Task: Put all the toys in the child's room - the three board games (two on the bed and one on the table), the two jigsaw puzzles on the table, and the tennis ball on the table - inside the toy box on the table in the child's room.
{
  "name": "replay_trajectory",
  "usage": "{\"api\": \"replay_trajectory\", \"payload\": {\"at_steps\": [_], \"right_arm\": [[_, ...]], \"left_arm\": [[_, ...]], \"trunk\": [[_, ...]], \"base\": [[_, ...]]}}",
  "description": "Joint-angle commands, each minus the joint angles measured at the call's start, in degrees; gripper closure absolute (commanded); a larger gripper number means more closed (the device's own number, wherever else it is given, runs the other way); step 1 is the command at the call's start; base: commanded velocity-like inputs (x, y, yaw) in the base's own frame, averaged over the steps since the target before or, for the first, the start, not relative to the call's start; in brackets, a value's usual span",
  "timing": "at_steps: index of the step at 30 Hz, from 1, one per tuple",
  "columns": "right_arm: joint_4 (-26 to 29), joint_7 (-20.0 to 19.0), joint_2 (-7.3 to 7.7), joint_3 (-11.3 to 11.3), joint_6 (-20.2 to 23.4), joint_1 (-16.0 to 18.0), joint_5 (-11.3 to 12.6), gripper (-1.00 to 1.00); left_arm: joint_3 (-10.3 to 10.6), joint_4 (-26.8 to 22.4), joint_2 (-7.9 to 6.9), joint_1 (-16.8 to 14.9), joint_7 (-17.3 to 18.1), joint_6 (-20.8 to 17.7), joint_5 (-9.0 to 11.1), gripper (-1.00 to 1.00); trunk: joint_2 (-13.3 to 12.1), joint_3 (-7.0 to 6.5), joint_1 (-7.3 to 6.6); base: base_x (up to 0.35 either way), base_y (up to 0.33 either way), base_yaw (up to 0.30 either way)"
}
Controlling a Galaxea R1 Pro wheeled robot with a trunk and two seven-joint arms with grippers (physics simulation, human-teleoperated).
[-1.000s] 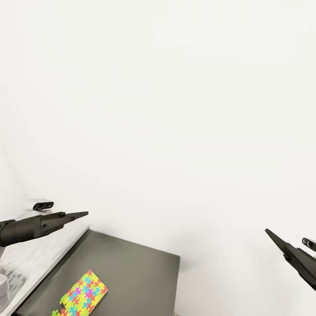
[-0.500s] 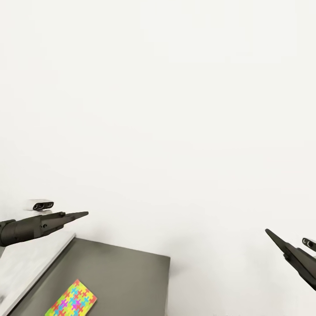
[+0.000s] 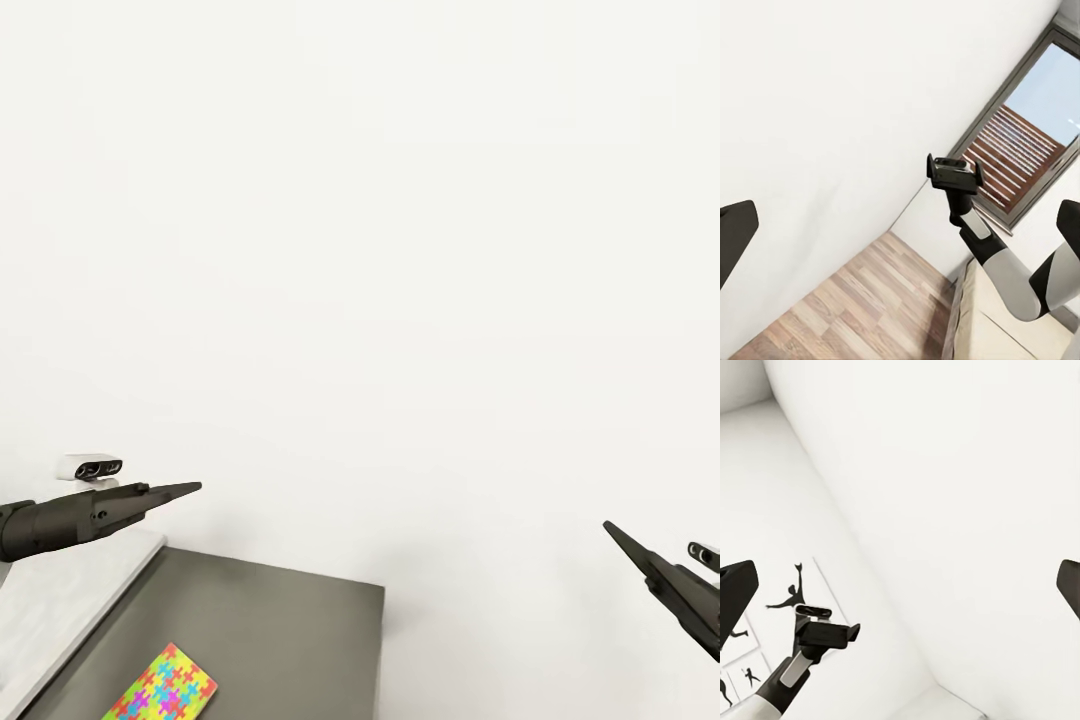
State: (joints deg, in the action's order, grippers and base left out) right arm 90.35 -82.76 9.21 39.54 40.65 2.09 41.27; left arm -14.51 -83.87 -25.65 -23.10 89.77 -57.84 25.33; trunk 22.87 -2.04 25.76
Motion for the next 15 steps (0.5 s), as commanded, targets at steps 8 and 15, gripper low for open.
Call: {"api": "replay_trajectory", "payload": {"at_steps": [8, 15], "right_arm": [[0.0, 0.1, -0.22, 0.1, 0.6, 0.0, -0.2, -1.0], [0.0, 0.1, -0.19, 0.0, 0.8, 0.0, -0.2, -1.0]], "left_arm": [[0.0, 0.0, -0.01, 0.0, 0.2, -0.6, -0.1, -1.0], [0.0, 0.0, -0.01, 0.0, 0.2, -0.6, -0.1, -1.0]], "trunk": [[0.0, 0.02, 0.02], [0.0, -0.11, 0.02]], "base": [[0.0, 0.017, -0.001], [0.0, 0.048, -0.054]]}}
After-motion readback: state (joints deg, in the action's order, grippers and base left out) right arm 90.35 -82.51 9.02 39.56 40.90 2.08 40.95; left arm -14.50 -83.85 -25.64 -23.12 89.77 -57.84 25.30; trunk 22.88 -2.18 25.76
